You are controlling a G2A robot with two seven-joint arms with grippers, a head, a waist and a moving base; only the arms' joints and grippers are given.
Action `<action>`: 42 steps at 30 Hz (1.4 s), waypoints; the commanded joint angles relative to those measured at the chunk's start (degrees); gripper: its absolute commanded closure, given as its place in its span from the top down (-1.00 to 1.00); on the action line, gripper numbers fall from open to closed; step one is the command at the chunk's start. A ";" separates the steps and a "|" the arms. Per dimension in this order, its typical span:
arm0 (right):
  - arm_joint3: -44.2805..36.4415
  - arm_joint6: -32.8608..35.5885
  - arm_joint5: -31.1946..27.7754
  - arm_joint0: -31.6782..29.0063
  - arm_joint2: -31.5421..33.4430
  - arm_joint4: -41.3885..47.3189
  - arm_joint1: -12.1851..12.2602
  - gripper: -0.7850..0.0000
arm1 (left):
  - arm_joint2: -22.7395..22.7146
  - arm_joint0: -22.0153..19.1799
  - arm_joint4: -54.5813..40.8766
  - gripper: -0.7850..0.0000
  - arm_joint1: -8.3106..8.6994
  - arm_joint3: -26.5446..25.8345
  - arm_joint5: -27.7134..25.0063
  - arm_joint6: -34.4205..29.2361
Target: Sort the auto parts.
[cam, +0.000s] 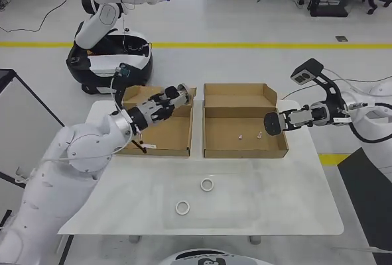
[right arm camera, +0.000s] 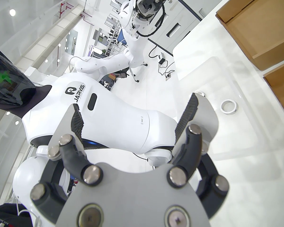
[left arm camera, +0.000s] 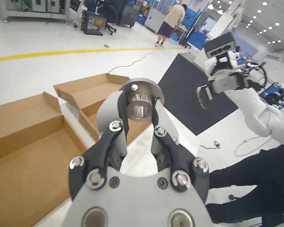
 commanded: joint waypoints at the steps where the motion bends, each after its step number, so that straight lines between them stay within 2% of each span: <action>1: 0.00 0.00 0.00 0.00 0.00 0.02 0.00 1.00 | 0.47 -0.27 2.83 -1.00 0.01 0.25 1.07 -1.62; 6: 0.00 0.00 0.00 0.00 0.00 0.02 0.00 1.00 | 3.15 -2.74 6.68 -1.00 -0.55 2.39 4.29 -4.06; 14: 0.00 0.00 0.00 0.00 0.00 0.02 0.00 1.00 | 8.42 -8.71 13.11 -1.00 -1.89 8.67 8.67 -8.08; 21: 0.00 0.00 0.00 0.00 0.00 0.02 0.00 1.00 | 11.34 -12.17 19.00 -1.00 -2.55 14.72 7.20 -12.28; 33: 0.00 0.00 0.00 0.00 0.00 0.02 0.00 1.00 | 15.31 -14.79 26.61 -1.00 -3.60 24.01 3.36 -16.13; 42: 0.00 0.00 0.00 0.00 0.00 0.02 0.00 1.00 | 21.39 -17.31 29.17 -1.00 -5.84 30.77 0.11 -17.36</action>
